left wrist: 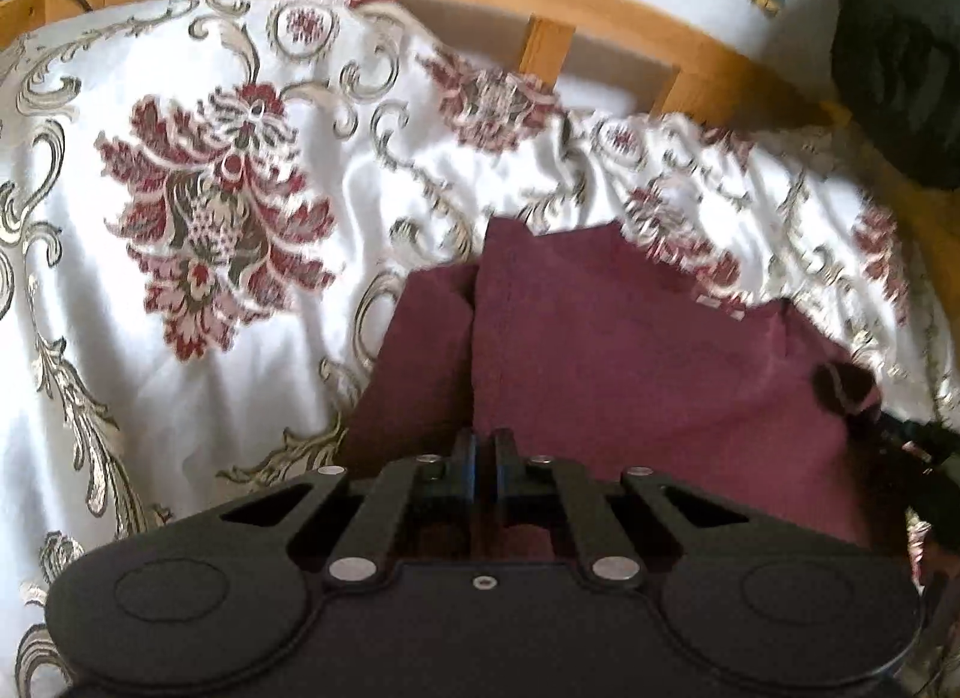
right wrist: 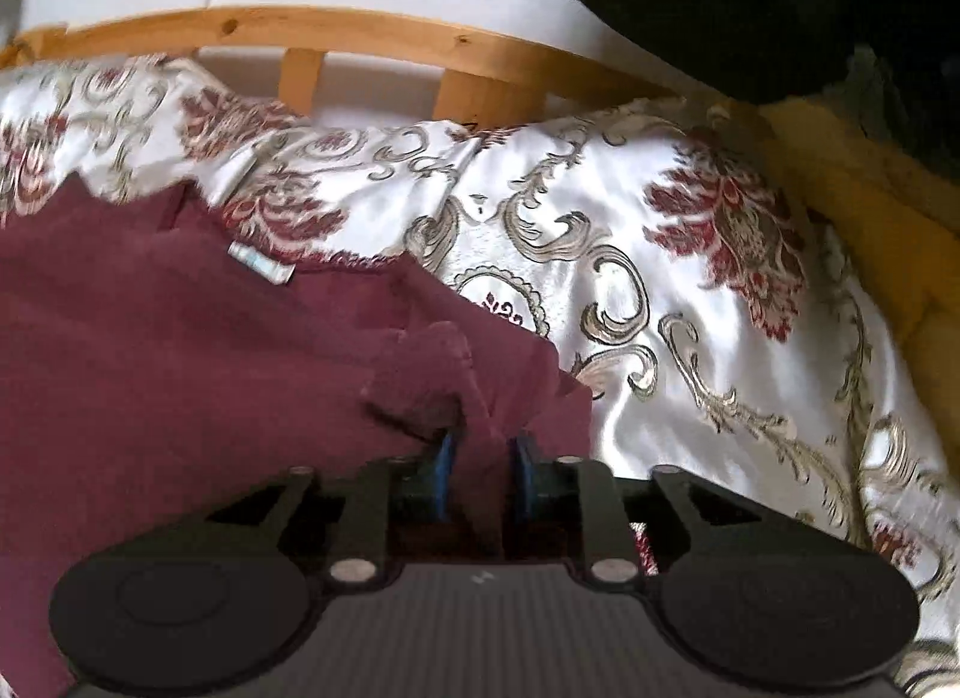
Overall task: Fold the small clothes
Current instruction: 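Pinch the folded shirt edge with both grippers to straighten it, then release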
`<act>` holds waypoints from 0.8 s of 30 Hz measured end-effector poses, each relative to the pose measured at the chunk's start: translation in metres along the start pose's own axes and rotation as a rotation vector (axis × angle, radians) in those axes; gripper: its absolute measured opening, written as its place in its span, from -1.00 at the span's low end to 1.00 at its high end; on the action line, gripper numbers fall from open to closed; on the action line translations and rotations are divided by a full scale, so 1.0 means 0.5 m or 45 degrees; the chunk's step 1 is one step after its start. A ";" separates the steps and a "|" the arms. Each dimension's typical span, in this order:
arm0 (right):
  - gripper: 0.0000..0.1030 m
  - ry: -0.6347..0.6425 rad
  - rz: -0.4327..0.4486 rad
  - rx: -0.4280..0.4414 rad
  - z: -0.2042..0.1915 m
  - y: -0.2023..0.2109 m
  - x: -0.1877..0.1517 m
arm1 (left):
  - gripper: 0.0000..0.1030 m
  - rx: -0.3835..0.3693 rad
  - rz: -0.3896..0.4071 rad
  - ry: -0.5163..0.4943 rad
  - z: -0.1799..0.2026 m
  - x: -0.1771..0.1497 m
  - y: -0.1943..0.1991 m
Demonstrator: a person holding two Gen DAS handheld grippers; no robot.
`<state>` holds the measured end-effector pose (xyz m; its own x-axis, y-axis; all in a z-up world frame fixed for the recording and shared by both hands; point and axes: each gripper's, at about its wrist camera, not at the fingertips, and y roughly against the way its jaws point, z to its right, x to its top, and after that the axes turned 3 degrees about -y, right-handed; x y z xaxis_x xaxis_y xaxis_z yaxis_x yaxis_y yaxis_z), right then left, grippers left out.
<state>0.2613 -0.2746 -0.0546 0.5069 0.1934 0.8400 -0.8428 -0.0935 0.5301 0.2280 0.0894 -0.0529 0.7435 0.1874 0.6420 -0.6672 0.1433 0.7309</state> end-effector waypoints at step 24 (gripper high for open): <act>0.96 0.101 0.060 -0.261 -0.002 0.019 0.000 | -0.88 0.007 0.031 -0.018 0.002 -0.011 0.018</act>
<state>0.2530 -0.2745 -0.0499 0.4570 0.2708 0.8472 -0.8885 0.0947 0.4490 0.2182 0.0885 -0.0497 0.7279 0.1768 0.6626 -0.6847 0.1338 0.7165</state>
